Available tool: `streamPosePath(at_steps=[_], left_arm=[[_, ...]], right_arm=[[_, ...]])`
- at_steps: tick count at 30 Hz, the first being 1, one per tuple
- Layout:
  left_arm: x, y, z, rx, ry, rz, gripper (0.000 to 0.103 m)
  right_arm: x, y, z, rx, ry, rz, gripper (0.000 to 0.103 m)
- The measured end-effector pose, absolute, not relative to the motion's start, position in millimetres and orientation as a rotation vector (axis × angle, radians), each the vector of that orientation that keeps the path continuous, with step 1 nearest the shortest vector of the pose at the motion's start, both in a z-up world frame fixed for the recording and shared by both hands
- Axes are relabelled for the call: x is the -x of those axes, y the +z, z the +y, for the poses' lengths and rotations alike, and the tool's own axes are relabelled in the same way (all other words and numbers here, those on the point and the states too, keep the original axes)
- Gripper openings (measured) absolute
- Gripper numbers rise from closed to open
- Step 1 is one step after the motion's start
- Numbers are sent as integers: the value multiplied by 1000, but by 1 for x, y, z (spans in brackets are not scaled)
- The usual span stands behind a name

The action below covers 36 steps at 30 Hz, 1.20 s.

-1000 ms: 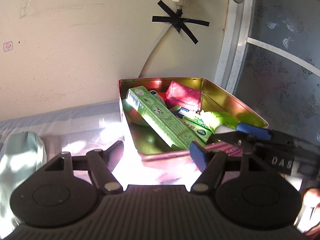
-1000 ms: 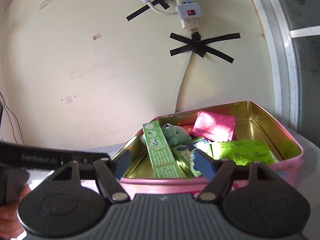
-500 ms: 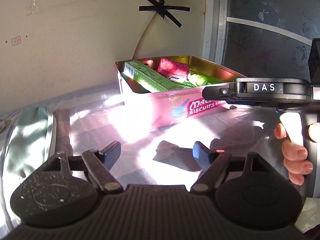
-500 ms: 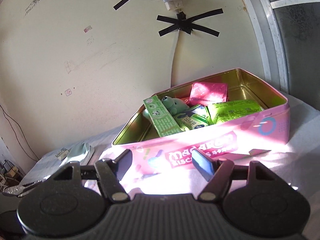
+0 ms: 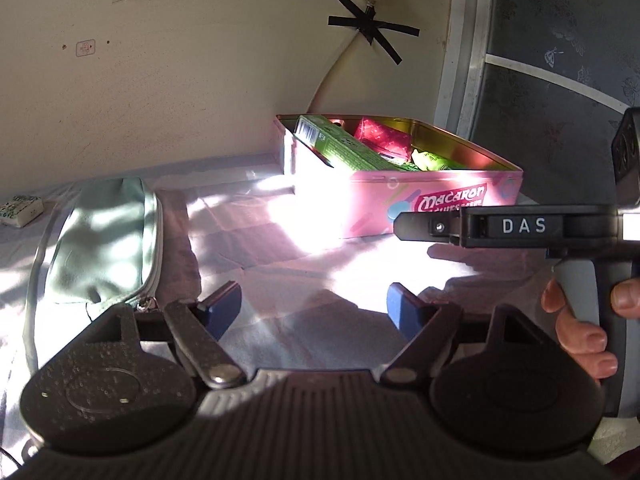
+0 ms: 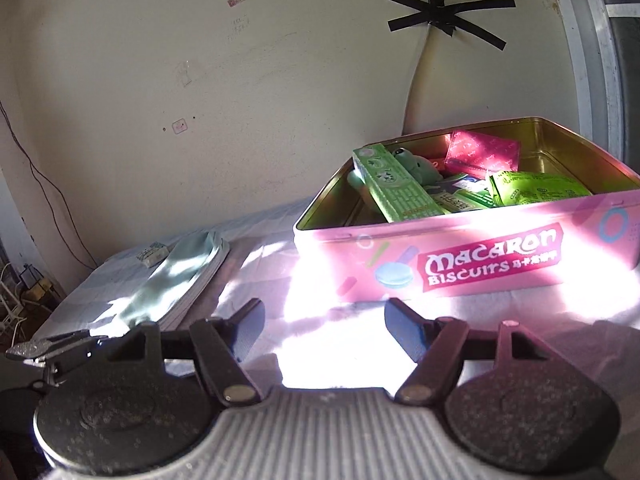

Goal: Organize objects
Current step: 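Withdraw both grippers from the pink tin, then reach the right gripper to the teal zip pouch and grasp it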

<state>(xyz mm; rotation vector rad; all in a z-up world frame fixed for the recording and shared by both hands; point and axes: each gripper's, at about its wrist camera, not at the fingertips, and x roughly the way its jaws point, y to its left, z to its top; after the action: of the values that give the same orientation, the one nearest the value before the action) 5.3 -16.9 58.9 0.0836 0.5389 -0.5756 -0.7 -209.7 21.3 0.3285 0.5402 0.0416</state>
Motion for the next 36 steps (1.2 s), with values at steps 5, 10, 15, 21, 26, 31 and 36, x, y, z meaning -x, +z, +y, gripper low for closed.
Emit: streamPosePath(at_steps=[5,10,15,21,26,31,36], left_arm=[[-5,55,-5,-62,-556,545,84],[-6,51,2,-46,-547,556,84],[-6,51,8,-30,-547,556,84],[-2,58,20,-4,-554,527,84],[-1,64,34,22,-539,511,84],[-4,73,56,72,-491,488,84],[-9,84,89,144,-388,451,84]], right_arm=[[-5,14,-195,-309,78,573,69],[-8,10,-185,-297,101,598,69],[-11,7,-181,-295,110,617,69],[-16,3,-173,-283,128,634,69],[-22,3,-165,-276,159,647,69],[-34,4,-152,-285,222,658,69],[-43,5,-137,-271,278,665,68]])
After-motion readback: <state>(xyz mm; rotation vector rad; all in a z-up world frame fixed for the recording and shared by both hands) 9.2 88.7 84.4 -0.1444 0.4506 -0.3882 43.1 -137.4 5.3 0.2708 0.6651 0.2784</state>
